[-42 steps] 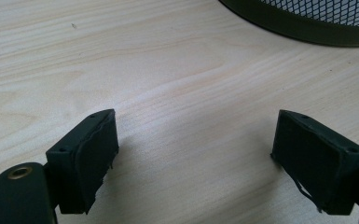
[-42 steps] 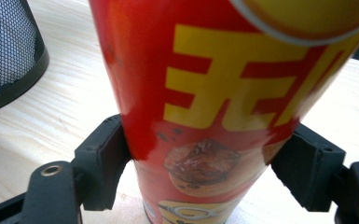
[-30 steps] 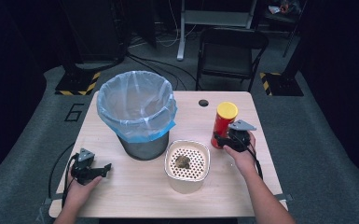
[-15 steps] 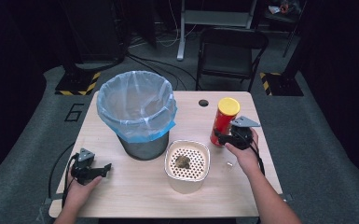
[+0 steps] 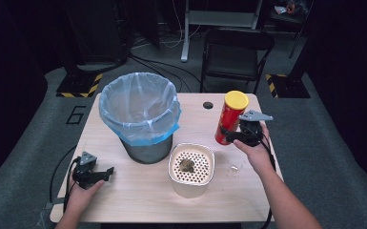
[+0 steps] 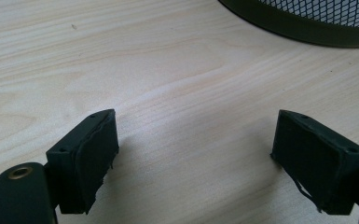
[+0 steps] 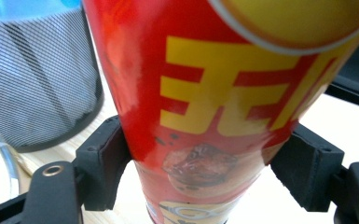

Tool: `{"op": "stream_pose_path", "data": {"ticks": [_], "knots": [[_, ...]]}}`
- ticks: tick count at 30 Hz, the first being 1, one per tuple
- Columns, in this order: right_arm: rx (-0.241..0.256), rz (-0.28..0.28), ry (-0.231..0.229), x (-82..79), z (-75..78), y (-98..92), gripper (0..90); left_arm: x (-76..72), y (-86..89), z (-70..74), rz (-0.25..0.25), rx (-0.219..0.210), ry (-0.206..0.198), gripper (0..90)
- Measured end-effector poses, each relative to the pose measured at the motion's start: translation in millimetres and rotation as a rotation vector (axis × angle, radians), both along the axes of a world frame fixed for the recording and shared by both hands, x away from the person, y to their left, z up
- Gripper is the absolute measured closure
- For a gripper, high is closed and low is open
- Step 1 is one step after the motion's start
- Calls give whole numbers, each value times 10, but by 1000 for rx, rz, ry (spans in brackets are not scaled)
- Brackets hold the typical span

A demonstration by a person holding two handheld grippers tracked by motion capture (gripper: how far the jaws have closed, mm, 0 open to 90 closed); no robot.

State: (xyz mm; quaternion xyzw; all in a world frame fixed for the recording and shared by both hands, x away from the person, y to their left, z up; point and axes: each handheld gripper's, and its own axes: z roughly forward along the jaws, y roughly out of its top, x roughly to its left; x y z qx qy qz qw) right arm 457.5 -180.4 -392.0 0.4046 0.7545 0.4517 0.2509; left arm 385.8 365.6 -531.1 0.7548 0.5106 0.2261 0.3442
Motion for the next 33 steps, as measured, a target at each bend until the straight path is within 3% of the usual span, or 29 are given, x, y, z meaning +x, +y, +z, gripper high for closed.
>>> {"op": "stream_pose_path", "data": {"ticks": [5,6,7,9,10,12,14,17,20,23,33], "knots": [[4,38,13,-39,292,41,242,0,0,0,0,0,0,138],[4,38,13,-39,292,41,242,0,0,0,0,0,0,138],[15,56,14,-51,397,68,242,0,0,0,0,0,0,138],[17,65,14,-53,437,81,242,0,0,0,0,0,0,138],[22,84,19,-65,550,127,242,0,0,0,0,0,0,138],[20,88,18,-68,587,144,242,0,-1,0,1,0,0,138],[15,111,19,-85,746,228,242,0,0,0,0,0,0,138],[11,134,13,-91,831,277,242,0,0,0,0,0,0,138],[-9,172,-8,-118,1028,415,242,0,0,0,0,0,0,138],[11,208,-15,-122,1133,538,242,0,0,0,0,0,0,138],[-6,273,-45,-61,1450,920,242,0,0,0,0,0,0,138]]}}
